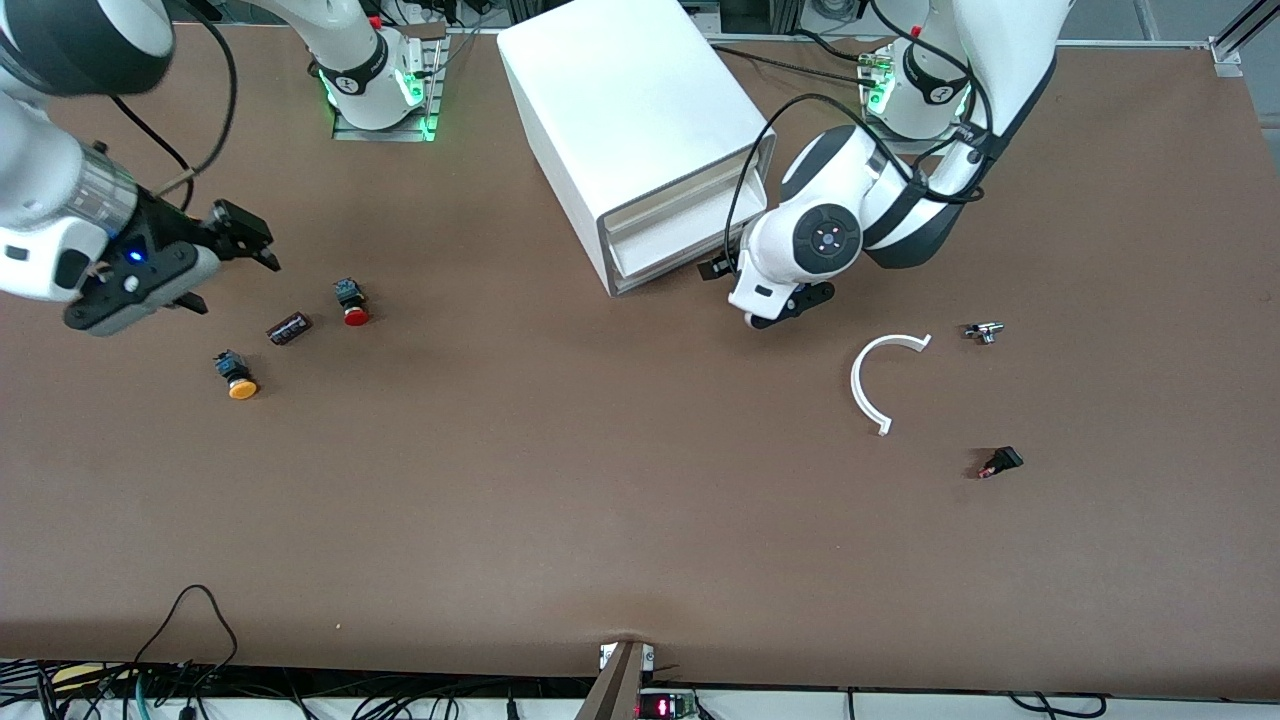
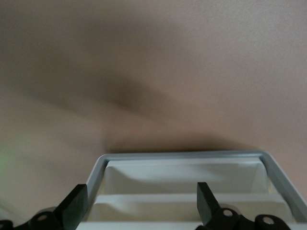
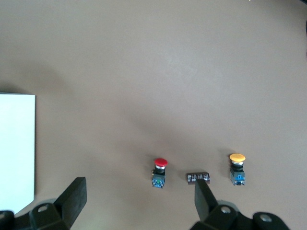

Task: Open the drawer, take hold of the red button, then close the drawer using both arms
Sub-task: 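Place the red button on the table and open the right gripper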

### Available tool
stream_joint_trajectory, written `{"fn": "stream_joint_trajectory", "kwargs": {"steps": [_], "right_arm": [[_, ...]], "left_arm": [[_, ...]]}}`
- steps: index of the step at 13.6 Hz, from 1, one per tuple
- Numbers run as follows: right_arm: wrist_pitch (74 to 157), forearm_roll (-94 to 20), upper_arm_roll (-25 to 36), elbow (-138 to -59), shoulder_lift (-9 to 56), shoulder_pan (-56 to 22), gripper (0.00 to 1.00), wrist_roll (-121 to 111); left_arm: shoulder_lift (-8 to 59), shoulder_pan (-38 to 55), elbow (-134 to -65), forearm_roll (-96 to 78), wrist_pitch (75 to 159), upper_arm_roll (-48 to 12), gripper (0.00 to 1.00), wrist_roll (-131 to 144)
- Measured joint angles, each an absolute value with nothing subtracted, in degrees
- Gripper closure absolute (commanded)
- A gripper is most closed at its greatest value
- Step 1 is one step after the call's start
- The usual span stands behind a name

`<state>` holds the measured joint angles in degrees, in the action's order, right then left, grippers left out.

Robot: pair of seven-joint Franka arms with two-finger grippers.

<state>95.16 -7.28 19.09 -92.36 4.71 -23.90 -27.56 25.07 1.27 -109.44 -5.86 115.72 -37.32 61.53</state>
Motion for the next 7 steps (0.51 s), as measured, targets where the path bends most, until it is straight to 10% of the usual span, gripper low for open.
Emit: {"fn": "stream_joint_trajectory", "kwargs": {"steps": [7], "right_arm": [[91.41,-6.64,19.83,-89.54,4.7,-23.62,0.0,-27.56]], "left_arm": [[25.94,7.93,-109.87,-4.81,118.28,-38.65,0.0,71.42]]}}
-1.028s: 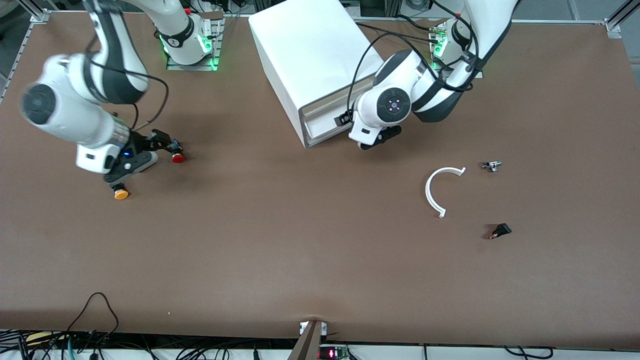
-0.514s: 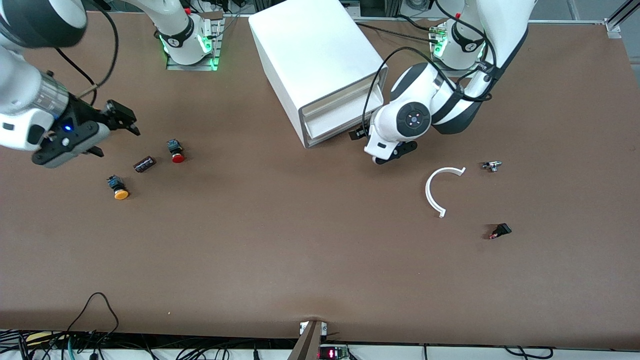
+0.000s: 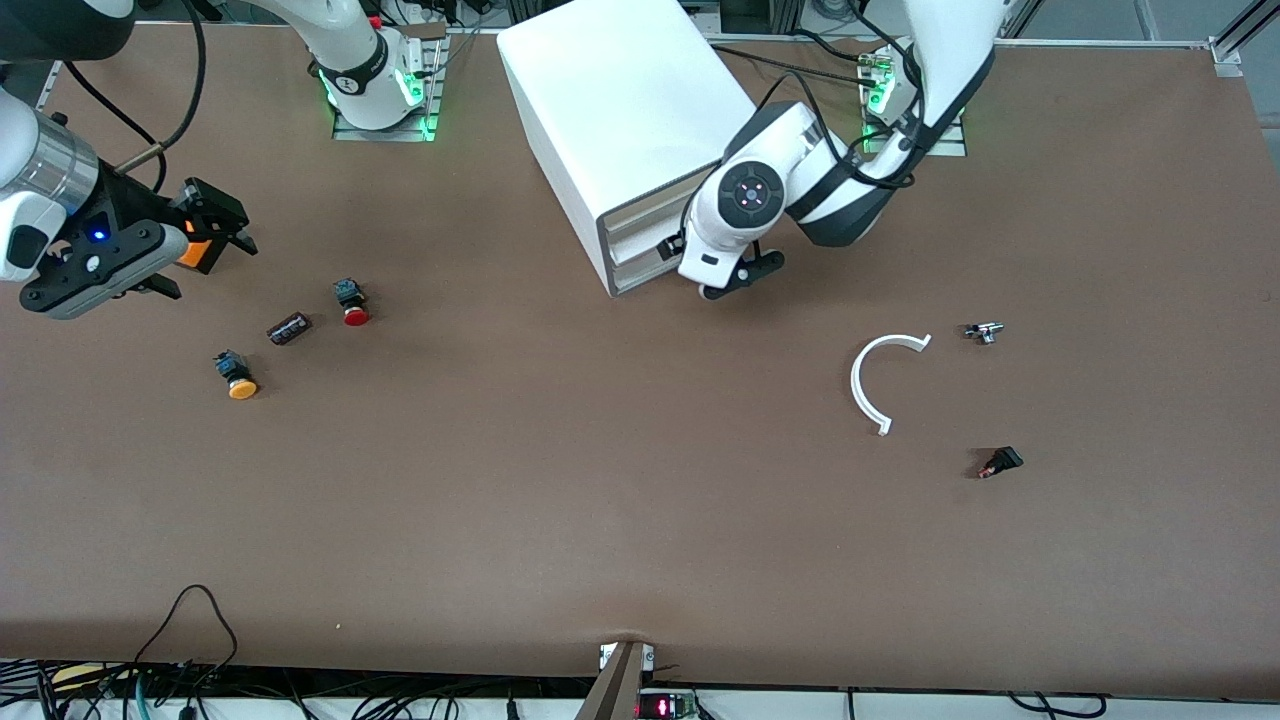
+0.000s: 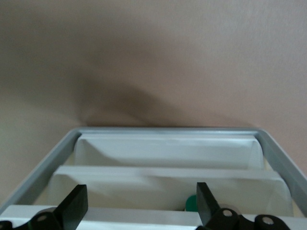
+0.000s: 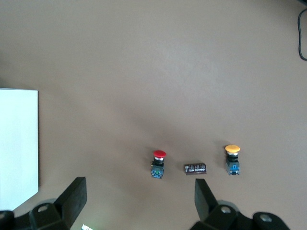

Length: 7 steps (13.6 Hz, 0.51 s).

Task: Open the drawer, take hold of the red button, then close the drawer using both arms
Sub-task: 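Place the red button on the table and open the right gripper, then push the drawer shut with the left gripper while the right gripper retracts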

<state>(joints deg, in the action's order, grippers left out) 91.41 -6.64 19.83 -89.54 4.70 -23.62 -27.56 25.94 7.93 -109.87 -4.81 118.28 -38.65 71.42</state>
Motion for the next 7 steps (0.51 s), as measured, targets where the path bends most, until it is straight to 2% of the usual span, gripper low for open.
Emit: {"fn": "stream_joint_trajectory", "kwargs": {"steps": [3,7], "right_arm": [[90.9,-6.46,18.29,-89.54,4.68,-20.31,0.0,-27.58],[90.76,-6.19,11.21,-89.82,4.61,-11.22,0.0,-27.99]], "left_arm": [[25.84,9.51,-109.84,-3.98,118.7,-38.69,0.0,73.46],[25.83,9.46,-109.6,-3.93,118.53,-38.55,0.0,73.31]]}}
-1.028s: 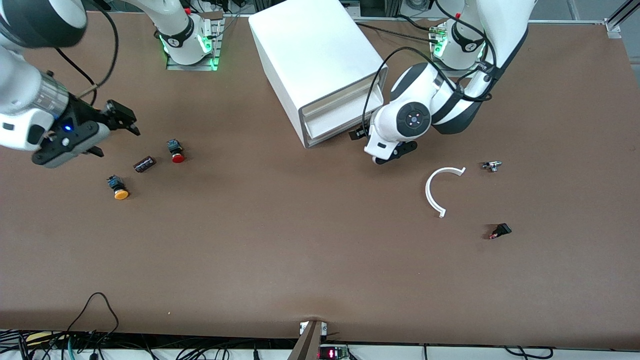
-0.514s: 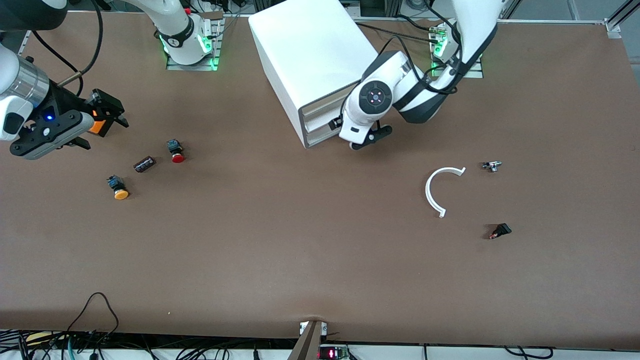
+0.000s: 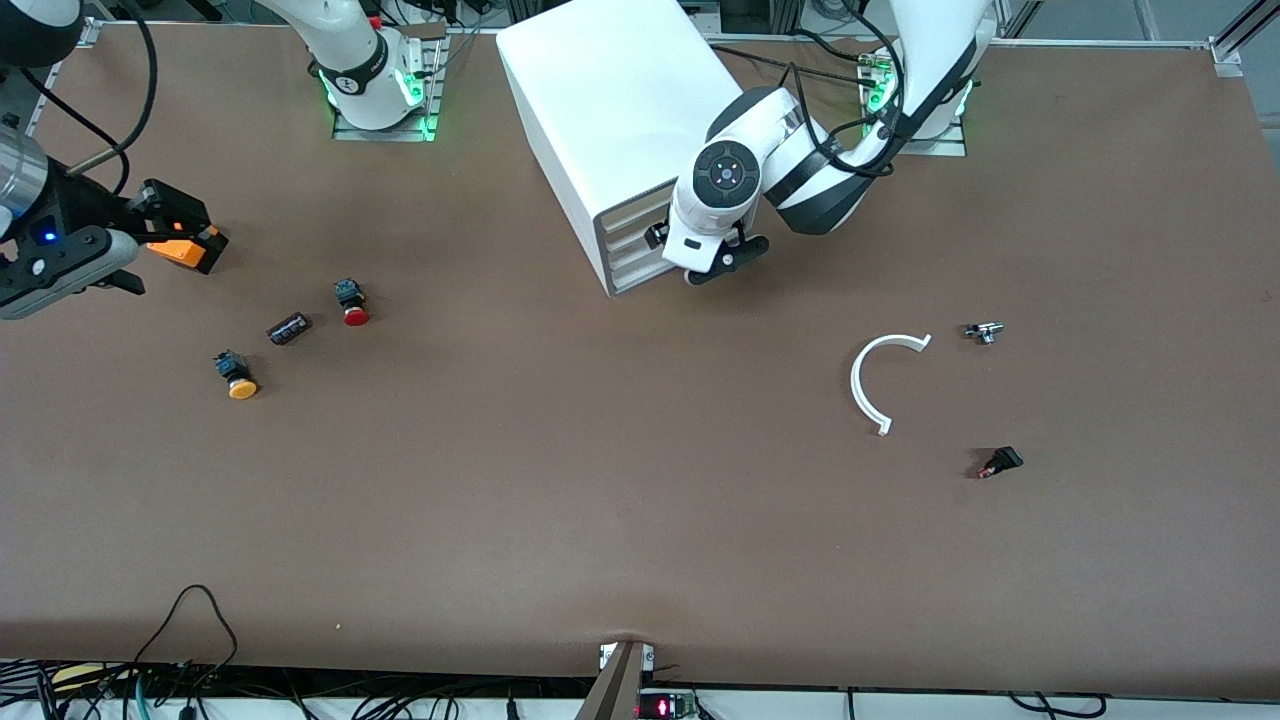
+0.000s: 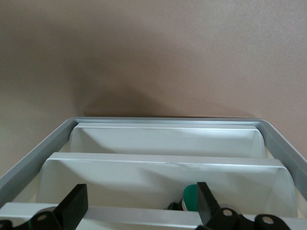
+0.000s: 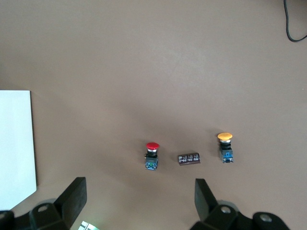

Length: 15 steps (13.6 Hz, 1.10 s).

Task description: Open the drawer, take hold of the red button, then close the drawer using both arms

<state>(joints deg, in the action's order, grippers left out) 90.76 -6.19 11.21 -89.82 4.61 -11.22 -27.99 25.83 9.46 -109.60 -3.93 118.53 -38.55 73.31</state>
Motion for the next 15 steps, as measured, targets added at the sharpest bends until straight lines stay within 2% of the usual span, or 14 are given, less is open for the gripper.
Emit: {"fn": "stream_joint_trajectory", "kwargs": {"steps": [6,10,15], "right_arm": [[91.49,-4.6,8.47,-90.13,4.42,-8.36,0.0,-28.63],[91.71,-3.93,7.89,-90.13,4.18,-8.35,0.0,-25.45],[91.49,-3.81,5.74,-90.13,3.58,-8.37,0.0,-16.39]], "left_arm": [[25.73,2.61,-101.52,-0.1,112.11,-35.87,0.0,61.39],[24.35,-0.97,-99.55,4.09,108.71,-34.83,0.0,53.27],[14.73,-1.92,-98.85,4.1,100.03,-23.83,0.0,34.37]]}}
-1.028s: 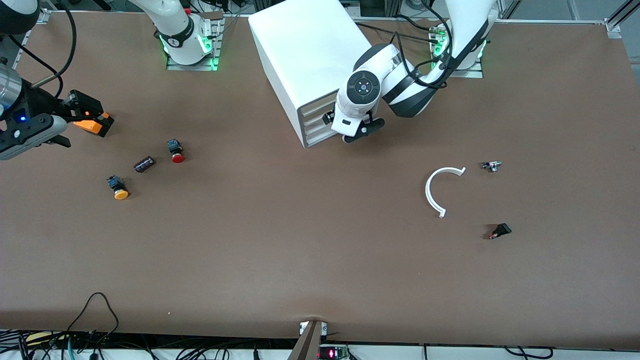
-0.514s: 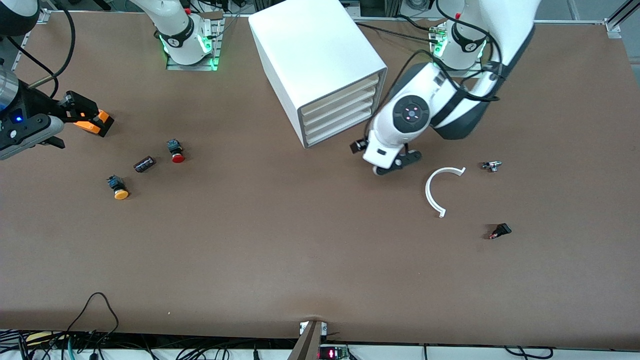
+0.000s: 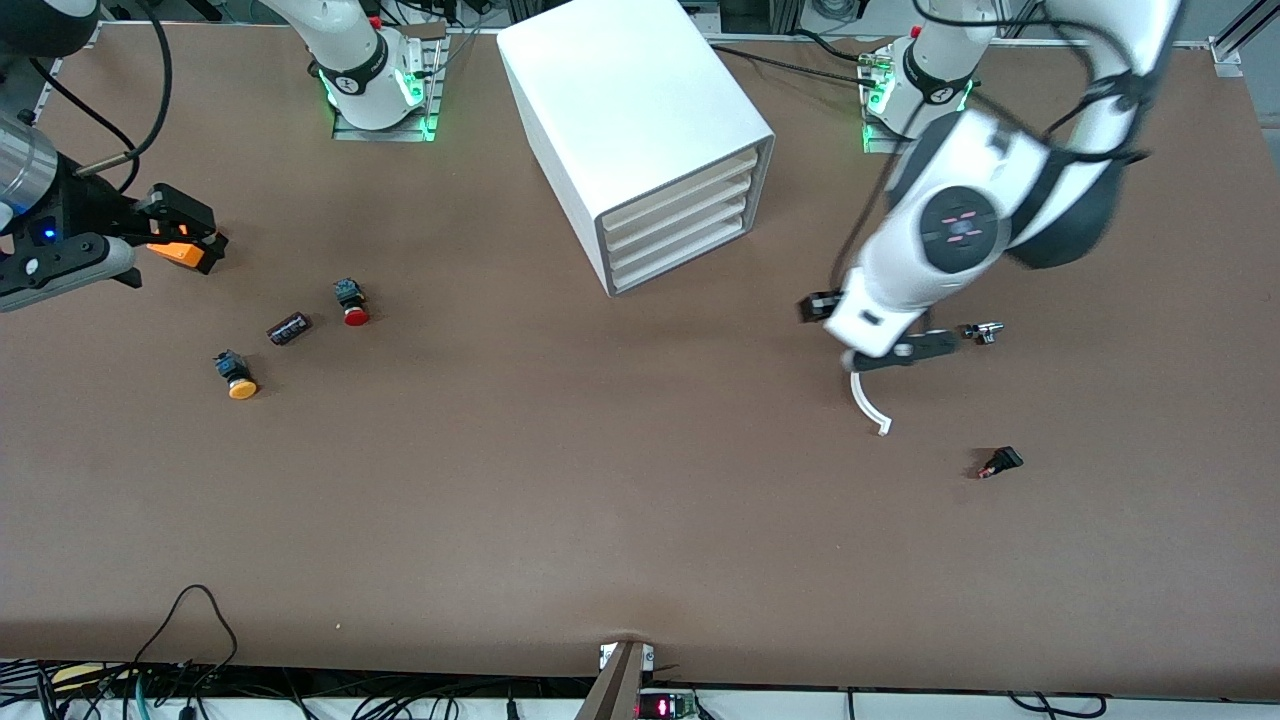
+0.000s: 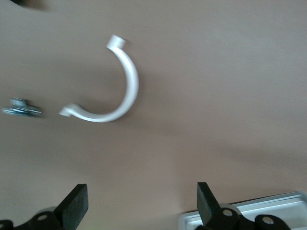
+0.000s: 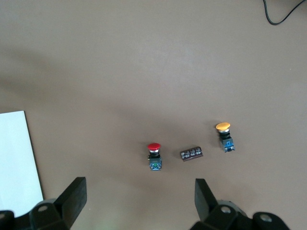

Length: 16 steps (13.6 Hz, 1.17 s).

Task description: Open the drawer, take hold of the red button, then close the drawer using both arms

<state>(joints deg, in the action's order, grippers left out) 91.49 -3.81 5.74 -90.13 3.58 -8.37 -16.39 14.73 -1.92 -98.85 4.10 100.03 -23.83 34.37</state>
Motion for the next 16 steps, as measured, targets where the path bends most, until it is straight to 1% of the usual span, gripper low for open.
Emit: {"fn": "stream_joint_trajectory", "kwargs": {"steps": [2,4,6,11,16], "right_arm": [[91.48,-3.36,5.66,-90.12,3.41,-8.35,0.0,-15.99],[91.53,-3.17,5.67,-90.0,3.36,-8.31,0.0,-15.99],[91.6,-2.95,5.68,-89.99,3.36,-8.28,0.0,-15.99],[92.3,-2.37,5.71,-89.99,3.57,-8.2,0.0,-15.82],[94.97,-0.96,5.71,-90.0,4.06,-8.16,0.0,-15.81]], "left_arm": [[10.86,-2.18,-98.86,3.57,96.88,-18.74,0.0,27.25],[8.3,-2.58,-98.89,3.14,96.13,-13.71,0.0,20.15],[6.49,-3.51,-98.89,2.8,96.11,-10.41,0.0,12.99],[2.42,-4.18,-98.91,1.2,96.11,-6.14,0.0,2.31],[0.45,-4.32,-98.9,1.16,96.2,-2.35,0.0,-1.84]]}}
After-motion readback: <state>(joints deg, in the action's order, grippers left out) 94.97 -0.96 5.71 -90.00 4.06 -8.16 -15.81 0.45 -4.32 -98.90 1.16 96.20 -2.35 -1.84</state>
